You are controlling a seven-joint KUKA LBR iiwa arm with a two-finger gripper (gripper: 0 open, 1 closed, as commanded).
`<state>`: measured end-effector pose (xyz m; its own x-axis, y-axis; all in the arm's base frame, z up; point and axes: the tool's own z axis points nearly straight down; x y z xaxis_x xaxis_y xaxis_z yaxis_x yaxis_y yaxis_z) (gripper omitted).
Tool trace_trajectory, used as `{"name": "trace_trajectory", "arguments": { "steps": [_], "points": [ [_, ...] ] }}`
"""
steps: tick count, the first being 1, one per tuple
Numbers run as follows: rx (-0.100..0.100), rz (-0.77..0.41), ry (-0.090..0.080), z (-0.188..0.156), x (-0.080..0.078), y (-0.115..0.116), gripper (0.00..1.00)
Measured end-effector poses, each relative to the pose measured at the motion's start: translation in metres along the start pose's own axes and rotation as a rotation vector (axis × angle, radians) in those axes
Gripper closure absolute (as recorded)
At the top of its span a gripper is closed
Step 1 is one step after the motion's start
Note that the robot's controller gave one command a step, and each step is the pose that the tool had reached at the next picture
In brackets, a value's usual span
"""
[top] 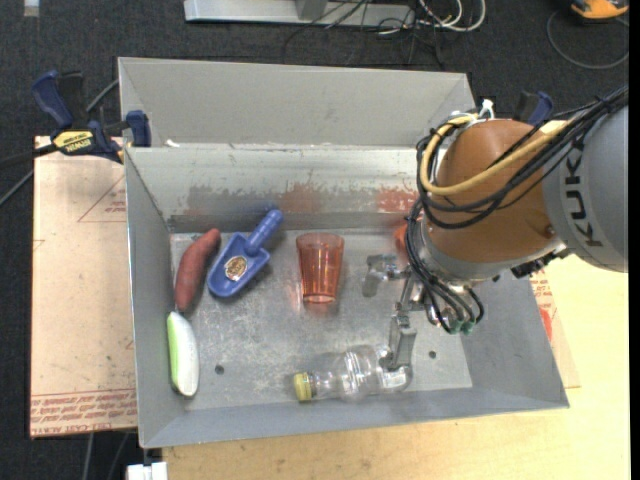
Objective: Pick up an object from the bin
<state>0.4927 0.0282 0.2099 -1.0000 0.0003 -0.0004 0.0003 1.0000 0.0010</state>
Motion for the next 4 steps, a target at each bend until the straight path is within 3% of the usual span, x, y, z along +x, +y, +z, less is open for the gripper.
{"name": "trace_trajectory", "arguments": {
  "steps": [1, 2, 3, 4],
  "points": [
    [-0.001, -0.151, -0.002, 0.123, 0.01, -0.02, 0.0],
    [0.0, -0.208, -0.007, 0.047, 0.012, -0.014, 0.0],
    [-0.002, -0.248, -0.008, 0.11, 0.01, 0.013, 0.0],
    [0.001, -0.355, -0.034, 0.137, 0.006, -0.011, 0.0]
  ]
}}
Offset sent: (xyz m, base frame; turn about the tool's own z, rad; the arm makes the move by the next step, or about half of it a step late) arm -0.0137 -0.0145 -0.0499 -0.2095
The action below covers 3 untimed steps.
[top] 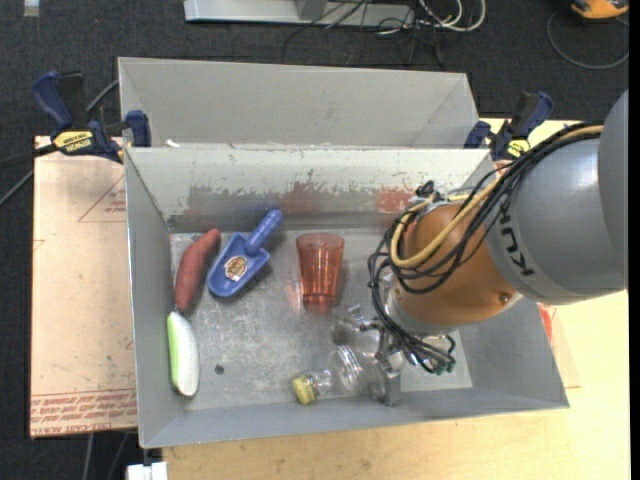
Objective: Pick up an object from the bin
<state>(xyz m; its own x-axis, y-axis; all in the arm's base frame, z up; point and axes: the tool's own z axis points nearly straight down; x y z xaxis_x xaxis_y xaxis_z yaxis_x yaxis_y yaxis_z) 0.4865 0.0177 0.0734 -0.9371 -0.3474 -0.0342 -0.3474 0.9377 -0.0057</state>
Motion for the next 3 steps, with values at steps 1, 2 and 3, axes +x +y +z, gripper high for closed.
{"name": "trace_trajectory", "arguments": {
  "steps": [1, 2, 3],
  "points": [
    [-0.005, 0.232, 0.024, 0.0033, 0.0, 0.0133, 1.0],
    [-0.005, 0.232, 0.024, 0.0033, 0.0, 0.0133, 1.0],
    [-0.006, 0.232, 0.034, -0.0038, 0.002, 0.014, 1.0]
  ]
}}
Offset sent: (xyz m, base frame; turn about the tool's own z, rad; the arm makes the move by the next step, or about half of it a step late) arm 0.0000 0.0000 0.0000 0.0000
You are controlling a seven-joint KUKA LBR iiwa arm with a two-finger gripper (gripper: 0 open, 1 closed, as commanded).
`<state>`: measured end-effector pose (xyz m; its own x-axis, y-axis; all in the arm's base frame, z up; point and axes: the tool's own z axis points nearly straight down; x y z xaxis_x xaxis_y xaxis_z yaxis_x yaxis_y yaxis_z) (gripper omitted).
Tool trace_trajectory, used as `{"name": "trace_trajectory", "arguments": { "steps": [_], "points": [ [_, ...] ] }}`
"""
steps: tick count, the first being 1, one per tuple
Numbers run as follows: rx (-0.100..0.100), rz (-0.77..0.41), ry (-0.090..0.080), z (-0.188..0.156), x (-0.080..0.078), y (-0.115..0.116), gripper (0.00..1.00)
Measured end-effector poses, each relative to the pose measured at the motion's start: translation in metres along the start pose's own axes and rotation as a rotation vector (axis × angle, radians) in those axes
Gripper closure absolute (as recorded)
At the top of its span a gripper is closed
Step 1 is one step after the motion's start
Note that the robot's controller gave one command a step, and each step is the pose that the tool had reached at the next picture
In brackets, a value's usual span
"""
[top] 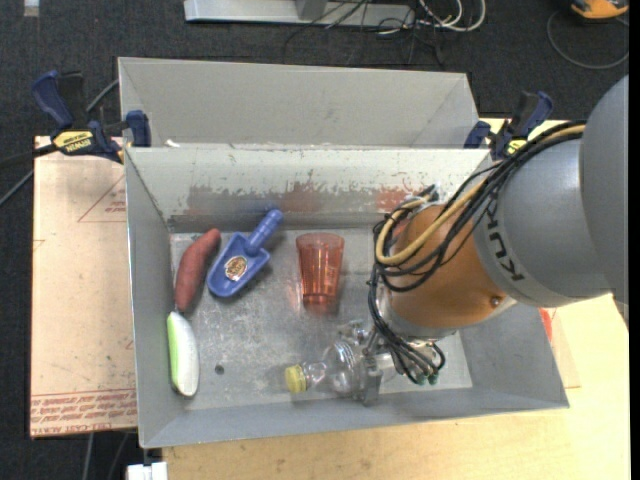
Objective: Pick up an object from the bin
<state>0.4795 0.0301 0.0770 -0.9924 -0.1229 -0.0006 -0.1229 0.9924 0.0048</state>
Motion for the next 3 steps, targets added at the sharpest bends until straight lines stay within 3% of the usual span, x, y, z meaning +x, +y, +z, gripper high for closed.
{"name": "trace_trajectory", "arguments": {
  "steps": [1, 2, 3],
  "points": [
    [0.0, 0.001, 0.001, -0.031, 0.0, 0.0, 1.0],
    [0.001, 0.001, -0.012, -0.054, -0.003, 0.0, 1.0],
    [0.0, 0.001, -0.011, -0.06, -0.003, 0.0, 1.0]
  ]
}}
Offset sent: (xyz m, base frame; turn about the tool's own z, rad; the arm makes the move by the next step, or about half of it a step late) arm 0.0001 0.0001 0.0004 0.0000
